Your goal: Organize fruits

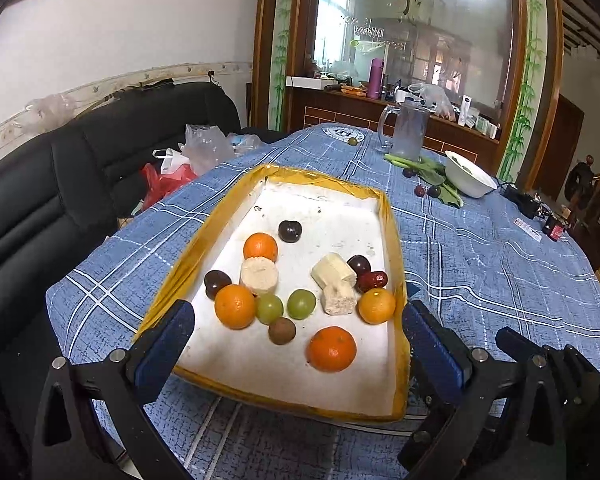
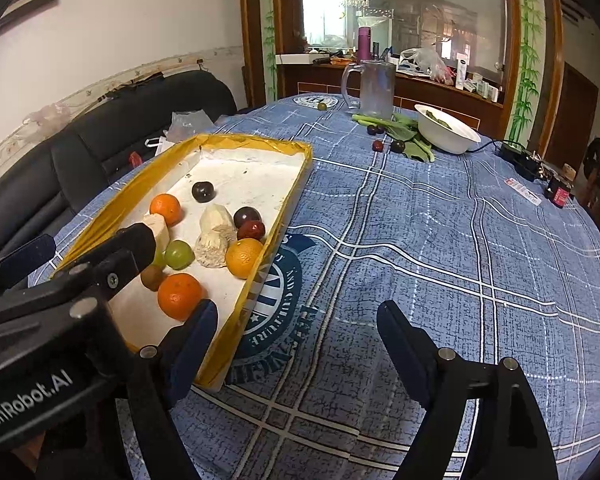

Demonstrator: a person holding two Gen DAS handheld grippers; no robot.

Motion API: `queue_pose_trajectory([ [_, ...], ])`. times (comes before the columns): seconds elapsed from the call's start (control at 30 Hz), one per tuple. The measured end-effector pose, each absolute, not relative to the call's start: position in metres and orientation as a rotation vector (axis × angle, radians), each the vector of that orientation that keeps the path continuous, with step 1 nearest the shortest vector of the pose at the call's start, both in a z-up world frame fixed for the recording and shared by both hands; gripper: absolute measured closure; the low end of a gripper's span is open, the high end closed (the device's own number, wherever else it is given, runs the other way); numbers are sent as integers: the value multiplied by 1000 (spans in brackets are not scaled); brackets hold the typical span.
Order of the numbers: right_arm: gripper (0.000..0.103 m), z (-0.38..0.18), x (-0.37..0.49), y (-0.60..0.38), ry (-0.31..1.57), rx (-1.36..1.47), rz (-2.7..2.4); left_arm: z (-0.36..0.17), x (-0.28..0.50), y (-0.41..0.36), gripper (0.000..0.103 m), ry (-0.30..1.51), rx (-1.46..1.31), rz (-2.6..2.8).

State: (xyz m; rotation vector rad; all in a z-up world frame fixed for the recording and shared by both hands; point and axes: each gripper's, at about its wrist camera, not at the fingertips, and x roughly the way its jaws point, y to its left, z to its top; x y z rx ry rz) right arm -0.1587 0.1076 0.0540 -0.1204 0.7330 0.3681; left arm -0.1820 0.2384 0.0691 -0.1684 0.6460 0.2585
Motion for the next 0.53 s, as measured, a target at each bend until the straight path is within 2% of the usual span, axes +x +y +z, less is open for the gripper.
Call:
queue_pose_trajectory([
  [0.53, 16, 56, -147, 110, 747, -115, 384, 68, -175, 238, 0, 686, -159, 270],
])
